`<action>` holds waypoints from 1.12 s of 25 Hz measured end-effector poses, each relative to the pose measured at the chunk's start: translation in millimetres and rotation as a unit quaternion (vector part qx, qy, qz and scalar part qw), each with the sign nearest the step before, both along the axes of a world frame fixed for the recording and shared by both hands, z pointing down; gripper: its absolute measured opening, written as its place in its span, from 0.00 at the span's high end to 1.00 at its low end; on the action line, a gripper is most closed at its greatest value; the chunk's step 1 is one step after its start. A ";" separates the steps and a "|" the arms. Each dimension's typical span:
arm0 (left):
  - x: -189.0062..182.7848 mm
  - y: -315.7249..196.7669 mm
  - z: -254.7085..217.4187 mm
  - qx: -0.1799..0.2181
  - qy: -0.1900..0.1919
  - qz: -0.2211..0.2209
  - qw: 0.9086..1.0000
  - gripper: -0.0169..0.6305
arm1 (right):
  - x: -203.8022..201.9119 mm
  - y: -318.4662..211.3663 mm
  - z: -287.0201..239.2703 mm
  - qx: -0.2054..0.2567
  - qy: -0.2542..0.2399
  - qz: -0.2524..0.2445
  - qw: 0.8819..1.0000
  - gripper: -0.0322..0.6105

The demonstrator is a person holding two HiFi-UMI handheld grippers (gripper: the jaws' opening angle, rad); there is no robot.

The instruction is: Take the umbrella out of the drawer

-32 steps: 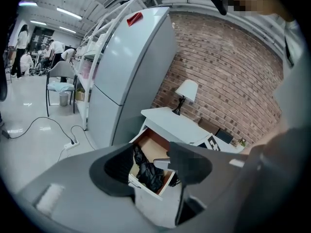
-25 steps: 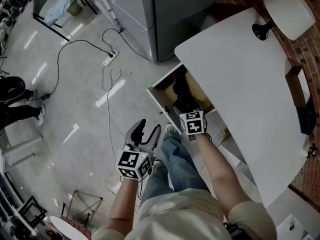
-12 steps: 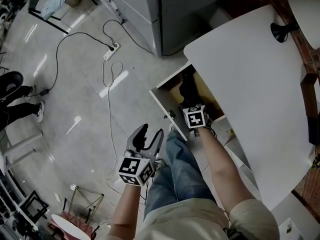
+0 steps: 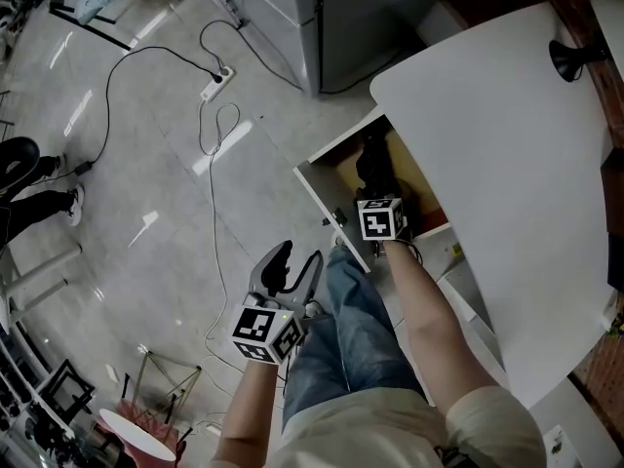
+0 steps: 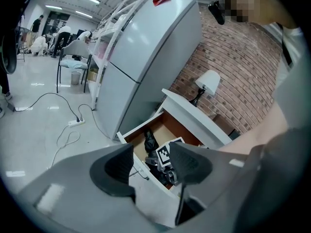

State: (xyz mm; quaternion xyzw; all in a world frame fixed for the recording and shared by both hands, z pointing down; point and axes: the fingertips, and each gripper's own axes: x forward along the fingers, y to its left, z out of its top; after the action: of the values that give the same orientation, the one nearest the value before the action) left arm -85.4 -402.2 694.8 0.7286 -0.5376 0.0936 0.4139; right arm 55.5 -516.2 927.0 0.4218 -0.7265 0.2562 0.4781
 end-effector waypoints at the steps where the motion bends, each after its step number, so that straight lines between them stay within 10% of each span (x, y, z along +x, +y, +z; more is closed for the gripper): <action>1: -0.6 -0.3 -0.5 0.000 0.002 -0.002 1.000 0.63 | 0.4 -0.5 -0.2 0.001 0.004 -0.001 1.000 0.36; 10: -4.7 6.1 -10.1 0.016 -0.002 -0.008 1.000 0.63 | -3.8 2.3 -11.9 -0.035 -0.031 0.017 0.999 0.56; 28: -13.8 49.3 -77.2 0.080 -0.010 -0.001 0.997 0.63 | -18.2 38.7 -150.8 0.045 -0.095 0.020 0.994 0.57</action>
State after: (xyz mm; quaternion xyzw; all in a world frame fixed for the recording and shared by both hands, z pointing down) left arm -99.2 -353.0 617.5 0.7578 -0.5482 0.0572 0.3492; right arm 37.3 -477.6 776.3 0.4309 -0.7712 0.2712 0.3820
